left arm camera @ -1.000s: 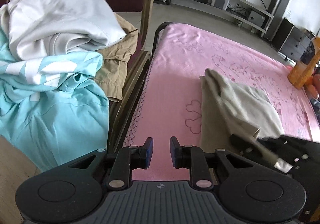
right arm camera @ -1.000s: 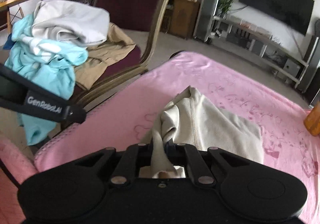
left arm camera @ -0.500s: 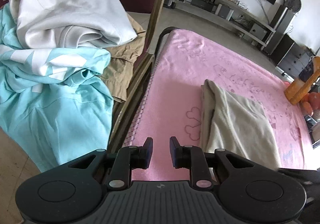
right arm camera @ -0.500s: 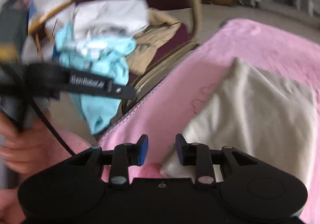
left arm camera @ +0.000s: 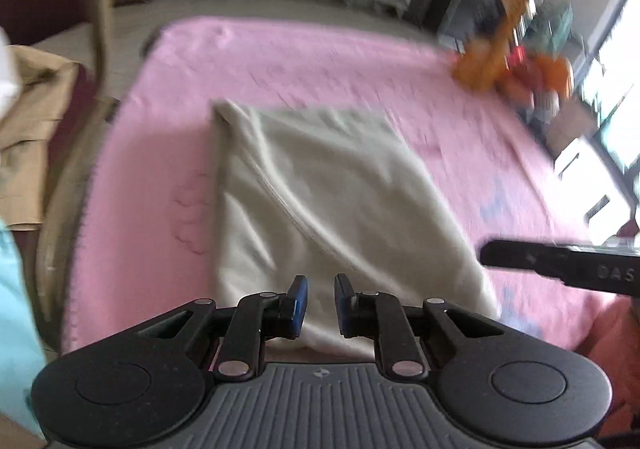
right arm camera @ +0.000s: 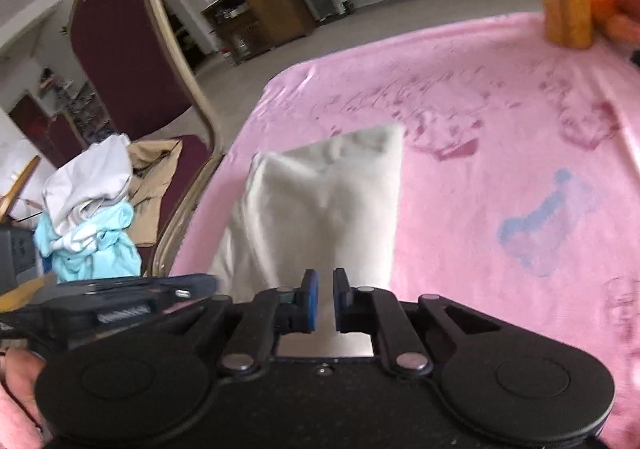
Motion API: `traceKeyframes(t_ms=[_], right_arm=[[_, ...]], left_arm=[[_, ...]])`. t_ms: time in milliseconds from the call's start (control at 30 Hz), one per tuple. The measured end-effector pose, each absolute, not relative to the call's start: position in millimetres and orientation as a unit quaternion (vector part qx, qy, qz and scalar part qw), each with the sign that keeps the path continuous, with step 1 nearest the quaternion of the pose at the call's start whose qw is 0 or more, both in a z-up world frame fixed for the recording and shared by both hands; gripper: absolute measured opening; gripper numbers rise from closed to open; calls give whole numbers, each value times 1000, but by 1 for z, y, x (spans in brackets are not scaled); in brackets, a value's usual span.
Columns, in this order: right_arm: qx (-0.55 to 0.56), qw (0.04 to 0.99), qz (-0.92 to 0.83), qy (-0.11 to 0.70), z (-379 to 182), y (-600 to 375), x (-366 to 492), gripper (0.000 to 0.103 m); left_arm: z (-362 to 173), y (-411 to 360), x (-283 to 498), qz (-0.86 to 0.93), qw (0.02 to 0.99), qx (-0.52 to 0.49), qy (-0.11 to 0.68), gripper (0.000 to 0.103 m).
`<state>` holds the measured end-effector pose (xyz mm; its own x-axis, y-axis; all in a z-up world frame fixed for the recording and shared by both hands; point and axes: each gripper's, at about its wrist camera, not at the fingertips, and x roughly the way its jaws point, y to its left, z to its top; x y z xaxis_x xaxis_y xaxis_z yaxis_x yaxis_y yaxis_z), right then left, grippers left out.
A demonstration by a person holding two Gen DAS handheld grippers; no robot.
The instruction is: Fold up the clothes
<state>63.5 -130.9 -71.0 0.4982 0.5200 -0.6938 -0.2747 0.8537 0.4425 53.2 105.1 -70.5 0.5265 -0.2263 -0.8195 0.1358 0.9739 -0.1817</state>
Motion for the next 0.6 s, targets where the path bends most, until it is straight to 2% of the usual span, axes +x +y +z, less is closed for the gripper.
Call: traceKeyframes(t_ms=[67,167,267,433,567,600], right_arm=[[99,852,244,453,-86,-118,65,11],[16,839,248,484,-106,-101,55,10],[-38,839,251,481,-102,-96,38,10],[-15,855,232,464,-60,-119,37,13],[18,874,236,425,-15,-147,48,25],[15,880,235,412,-7,-150,53,26]], left_arm=[[-90,99,57,-83,848,-3,524,24],[-88,99,43,-72,848,25,524,23],[-86,100,26,-60,848,52,524,22],[-77,99,4,-61,843,64,531,19],[-41,113,4,-75,881,28,467,20],[-32,115,7,-71,892,24,446,20]])
